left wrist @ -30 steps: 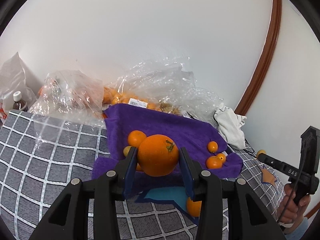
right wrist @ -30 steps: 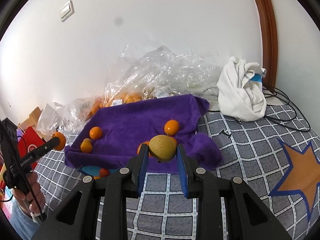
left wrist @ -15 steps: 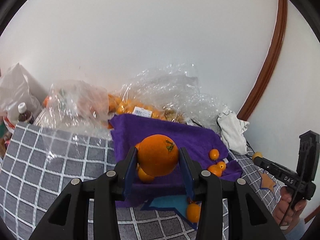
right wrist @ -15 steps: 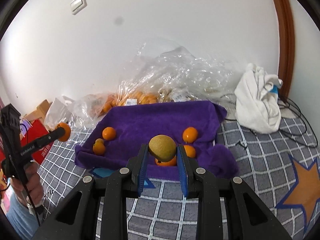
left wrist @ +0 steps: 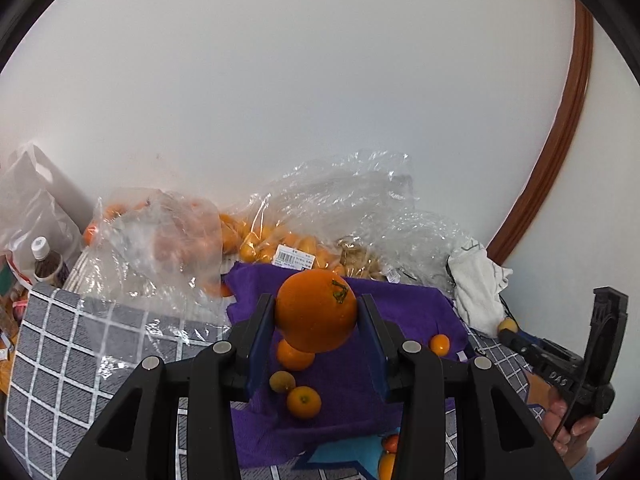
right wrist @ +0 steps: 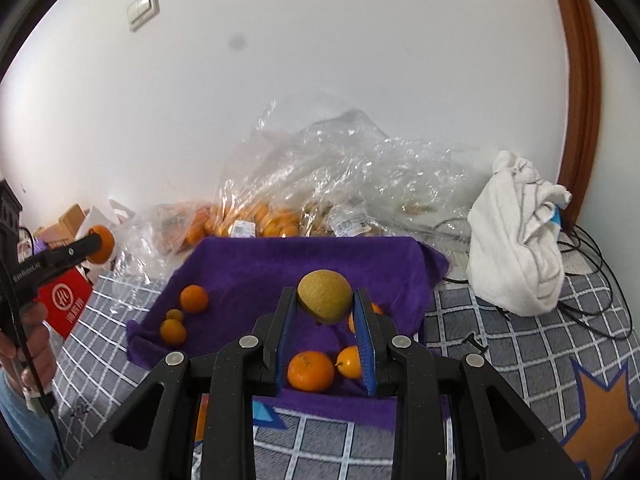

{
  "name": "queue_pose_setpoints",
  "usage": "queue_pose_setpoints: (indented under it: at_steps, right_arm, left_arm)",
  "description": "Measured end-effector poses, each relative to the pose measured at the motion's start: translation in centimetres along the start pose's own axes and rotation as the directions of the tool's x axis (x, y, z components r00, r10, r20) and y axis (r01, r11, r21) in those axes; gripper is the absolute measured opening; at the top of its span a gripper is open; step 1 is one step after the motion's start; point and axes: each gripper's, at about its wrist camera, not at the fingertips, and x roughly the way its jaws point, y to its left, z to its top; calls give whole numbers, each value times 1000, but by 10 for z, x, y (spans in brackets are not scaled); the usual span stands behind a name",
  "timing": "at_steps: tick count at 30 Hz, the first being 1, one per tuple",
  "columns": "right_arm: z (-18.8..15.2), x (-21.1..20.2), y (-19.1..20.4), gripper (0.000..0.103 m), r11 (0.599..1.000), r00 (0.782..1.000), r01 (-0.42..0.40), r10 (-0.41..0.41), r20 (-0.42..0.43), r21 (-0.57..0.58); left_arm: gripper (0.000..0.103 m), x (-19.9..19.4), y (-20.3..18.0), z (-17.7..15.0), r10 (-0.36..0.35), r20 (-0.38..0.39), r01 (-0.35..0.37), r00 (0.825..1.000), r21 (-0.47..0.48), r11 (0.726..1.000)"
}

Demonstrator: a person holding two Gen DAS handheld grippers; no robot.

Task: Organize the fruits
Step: 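Carry the held pear and large orange over the purple towel, then open the right gripper onto the towel while the left gripper releases its orange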

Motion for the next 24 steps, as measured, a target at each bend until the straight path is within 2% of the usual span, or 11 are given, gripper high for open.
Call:
queue_pose_setpoints:
  at_steps: [5,9,13,19,24]
  right_arm:
    - [-6,40,1,29,1000,997,-2,1,-81,-16]
    - [-17,72,2,28,1000,986,-24,21,-166,-15]
    - [-28,89,6,29,999,978,-25,16,-208,-39]
    - [-34,94,14,29,996,978,-26,9,-206,-81]
    - [-37,89,16,30,994,980,-28,7,-199,-102]
  left_arm:
    - [40,26,-5,-3,1,-47,-1,999,-2,1000]
    - [40,43,-10,-8,8,-83,-7,997,6,1000]
    - [40,59,-15,-15,17,-125,-14,992,23,1000]
    - [40,79,-23,-30,29,-185,-17,982,68,998]
    - [40,89,-36,-40,50,-204,-24,978,132,991]
